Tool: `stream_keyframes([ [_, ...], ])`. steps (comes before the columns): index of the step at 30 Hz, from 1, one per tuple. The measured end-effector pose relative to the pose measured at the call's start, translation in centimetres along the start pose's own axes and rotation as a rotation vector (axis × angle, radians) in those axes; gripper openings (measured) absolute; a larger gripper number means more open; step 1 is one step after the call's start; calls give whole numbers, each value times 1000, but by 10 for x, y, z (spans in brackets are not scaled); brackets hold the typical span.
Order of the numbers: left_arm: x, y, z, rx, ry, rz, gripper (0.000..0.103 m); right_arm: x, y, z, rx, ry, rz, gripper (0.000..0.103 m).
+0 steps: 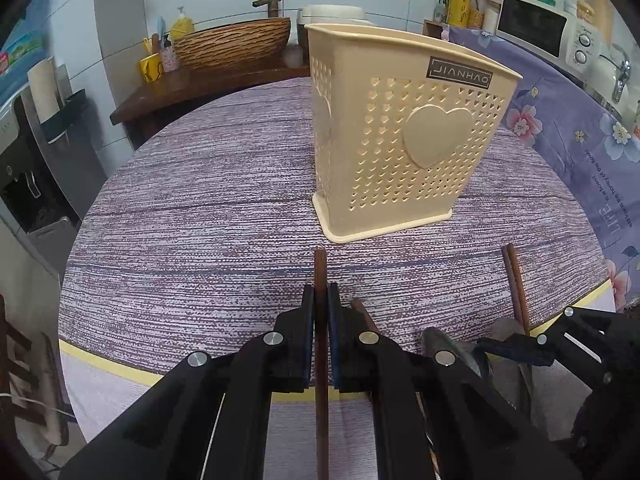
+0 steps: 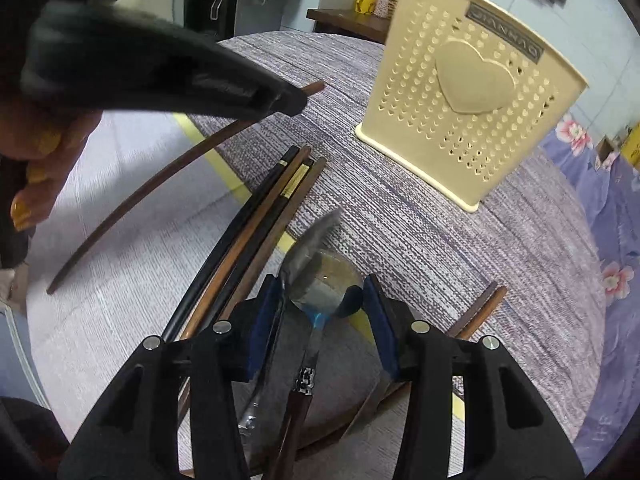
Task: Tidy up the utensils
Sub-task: 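Close the right tool on two steel spoons and lift them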
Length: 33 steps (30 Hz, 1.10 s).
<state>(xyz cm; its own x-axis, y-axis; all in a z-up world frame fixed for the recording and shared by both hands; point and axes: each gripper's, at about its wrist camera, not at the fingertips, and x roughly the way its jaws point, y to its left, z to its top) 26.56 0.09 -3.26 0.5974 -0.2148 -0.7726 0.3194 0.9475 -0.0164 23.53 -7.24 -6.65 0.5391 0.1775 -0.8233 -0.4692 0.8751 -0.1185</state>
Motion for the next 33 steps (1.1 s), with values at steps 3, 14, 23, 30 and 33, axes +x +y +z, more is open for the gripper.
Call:
stream_keyframes([
  [3,0,2,0,-5,-1,2,8,2,-11,1,92,-5,48,35],
  [14,0,2,-1,-11,-3,4,8,1,-33,20,158,-75,46,63],
  [23,-1,3,0,-11,-4,7,8,-1,-68,21,304,-41,21,68],
  [30,-2,5,2,-12,-9,10,8,30,-65,37,295,45,-15,68],
  [33,-2,5,2,-10,-8,11,8,38,-63,42,272,77,-28,68],
])
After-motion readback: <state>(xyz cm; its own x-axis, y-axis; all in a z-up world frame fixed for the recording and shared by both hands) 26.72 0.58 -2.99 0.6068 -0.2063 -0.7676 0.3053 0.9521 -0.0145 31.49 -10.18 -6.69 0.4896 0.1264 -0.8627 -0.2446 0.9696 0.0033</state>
